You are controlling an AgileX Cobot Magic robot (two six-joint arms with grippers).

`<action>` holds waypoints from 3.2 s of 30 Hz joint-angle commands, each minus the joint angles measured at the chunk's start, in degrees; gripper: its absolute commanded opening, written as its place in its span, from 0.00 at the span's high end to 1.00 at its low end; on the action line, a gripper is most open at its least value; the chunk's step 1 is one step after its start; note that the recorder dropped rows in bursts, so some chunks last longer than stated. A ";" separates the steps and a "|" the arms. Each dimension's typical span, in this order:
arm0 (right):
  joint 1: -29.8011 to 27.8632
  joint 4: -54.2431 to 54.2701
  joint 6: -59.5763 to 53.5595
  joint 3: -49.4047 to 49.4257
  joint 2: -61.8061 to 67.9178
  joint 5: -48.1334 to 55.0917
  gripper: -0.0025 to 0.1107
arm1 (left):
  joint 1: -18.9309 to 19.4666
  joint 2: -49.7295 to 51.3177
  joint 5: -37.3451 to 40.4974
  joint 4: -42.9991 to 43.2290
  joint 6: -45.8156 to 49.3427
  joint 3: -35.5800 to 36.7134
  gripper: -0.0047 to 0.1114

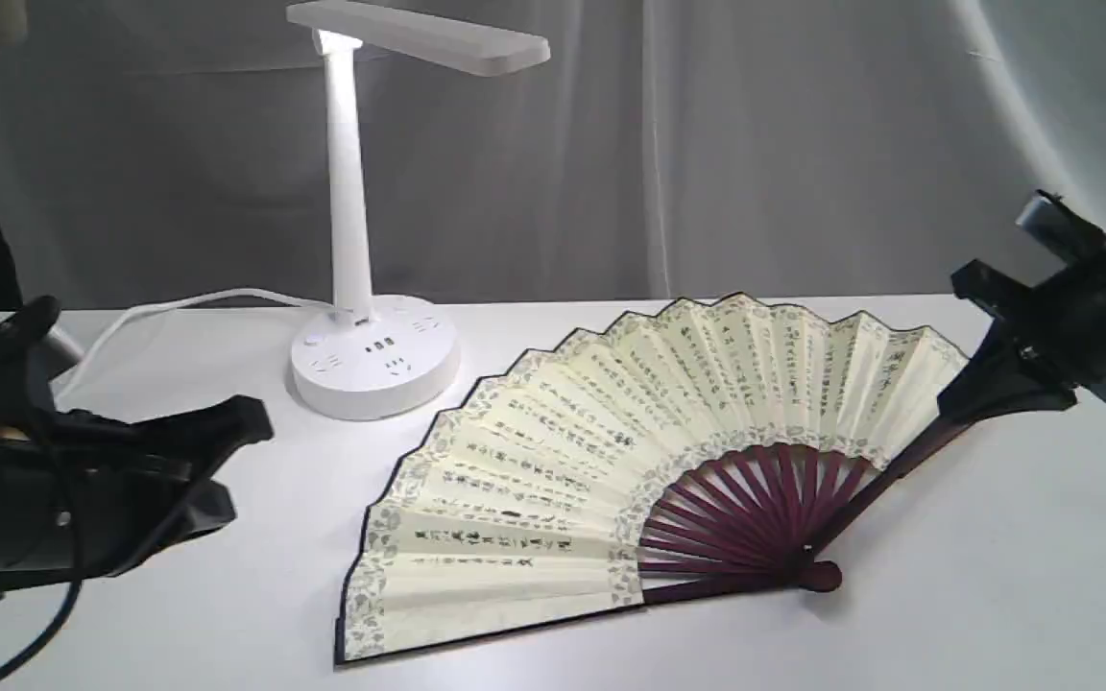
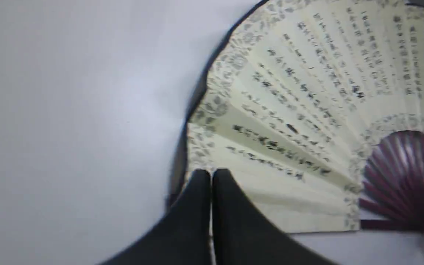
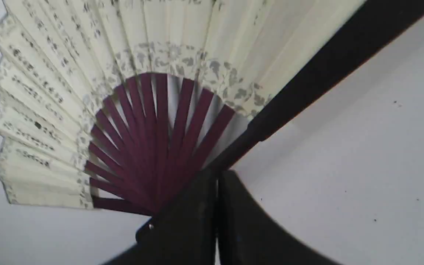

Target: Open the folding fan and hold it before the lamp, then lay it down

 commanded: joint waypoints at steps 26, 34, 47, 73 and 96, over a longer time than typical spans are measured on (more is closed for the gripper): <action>8.75 -30.25 15.53 11.03 -22.55 -1.78 0.98 | 15.01 0.04 31.78 36.74 -4.90 -22.08 0.96; 8.75 -30.25 13.88 18.14 -29.32 -5.31 0.98 | 16.89 1.62 34.25 37.57 0.07 -23.23 0.96; 3.80 -31.44 14.20 27.35 -37.36 -10.50 0.98 | 16.60 1.62 35.83 36.95 -1.95 -23.23 0.96; 12.19 -41.72 17.22 34.61 -45.46 -15.51 0.98 | 11.47 0.93 36.00 41.61 -1.69 -23.23 0.96; 12.06 -39.03 16.98 34.73 -66.14 -12.56 0.98 | 11.47 -23.80 39.44 40.56 -1.59 -23.12 0.96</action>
